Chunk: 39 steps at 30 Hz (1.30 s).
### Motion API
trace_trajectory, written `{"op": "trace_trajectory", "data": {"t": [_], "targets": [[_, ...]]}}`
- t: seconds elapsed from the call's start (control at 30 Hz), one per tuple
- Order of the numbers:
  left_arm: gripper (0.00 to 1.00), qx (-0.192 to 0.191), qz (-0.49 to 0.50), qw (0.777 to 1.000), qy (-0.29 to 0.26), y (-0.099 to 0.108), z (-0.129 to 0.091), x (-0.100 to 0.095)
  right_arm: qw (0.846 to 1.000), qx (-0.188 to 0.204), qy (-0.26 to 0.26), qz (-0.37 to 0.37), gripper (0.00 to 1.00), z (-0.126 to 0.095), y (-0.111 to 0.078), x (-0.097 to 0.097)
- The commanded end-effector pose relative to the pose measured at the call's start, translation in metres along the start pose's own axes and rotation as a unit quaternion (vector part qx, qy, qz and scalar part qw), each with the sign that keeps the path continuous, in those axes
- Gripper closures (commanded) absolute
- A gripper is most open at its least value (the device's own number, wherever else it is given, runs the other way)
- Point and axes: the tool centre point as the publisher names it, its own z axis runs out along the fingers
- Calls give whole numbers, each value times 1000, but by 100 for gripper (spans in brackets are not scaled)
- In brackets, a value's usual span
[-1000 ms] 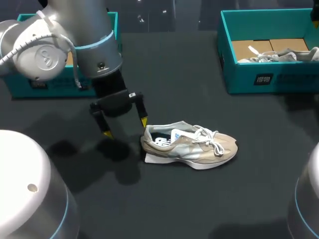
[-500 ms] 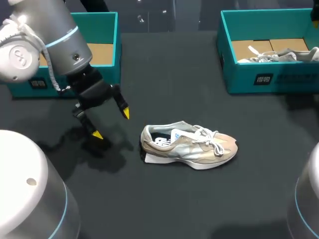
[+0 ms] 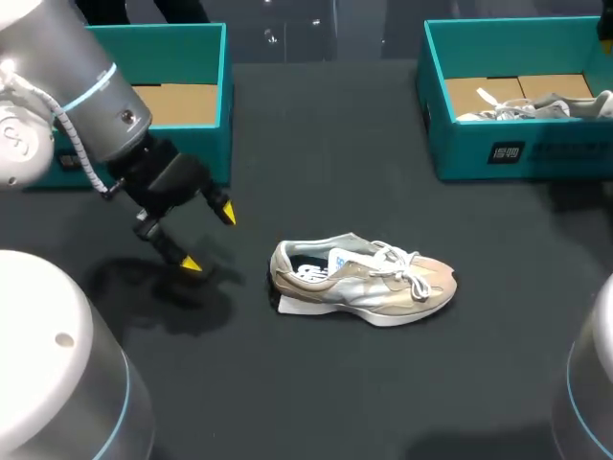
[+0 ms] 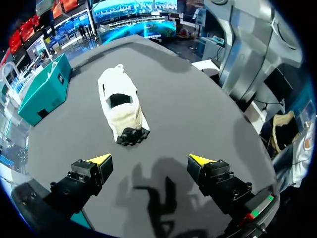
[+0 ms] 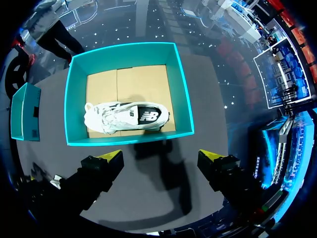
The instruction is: Take the shoe out of the shoebox, open the shoe tongue, remove and reinsert the insole, then place the shoe into the shoebox
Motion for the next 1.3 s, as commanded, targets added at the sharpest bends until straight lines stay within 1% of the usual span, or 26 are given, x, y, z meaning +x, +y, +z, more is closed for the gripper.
{"op": "trace_trajectory", "data": {"t": [0.03,0.07,0.17,0.23,0.3,0.7,0.77,0.8,0.83,0.9,0.93,1.03,1.3], "targets": [[0,101,-51,993,-37,28,3,11,1000,0,0,0,0,0,-1,0],[0,111,-55,992,-39,32,4,12,1000,0,0,0,0,0,-1,0],[0,156,-68,984,-45,41,7,17,1000,0,0,0,0,0,-1,0],[0,192,-78,977,-46,47,9,20,1000,0,0,0,0,0,-1,0],[0,226,-52,972,-38,53,12,28,1000,0,0,0,0,0,-1,0],[0,226,-52,972,-38,53,12,28,1000,0,0,0,0,0,-1,0],[0,247,-60,966,-56,59,18,27,1000,0,0,0,0,0,-1,0],[0,258,-79,961,-63,63,22,24,1000,0,0,0,0,0,-1,0],[0,266,-84,958,-63,65,25,23,1000,0,0,0,0,0,-1,0],[0,271,-102,953,-87,70,30,21,1000,0,0,0,0,0,-1,0],[0,280,-108,950,-88,71,32,21,1000,0,0,0,0,0,-1,0],[0,294,-127,941,-109,74,35,20,1000,0,0,0,0,0,-1,0],[0,297,-141,935,-135,79,43,19,1000,0,0,0,0,0,-1,0]]}}
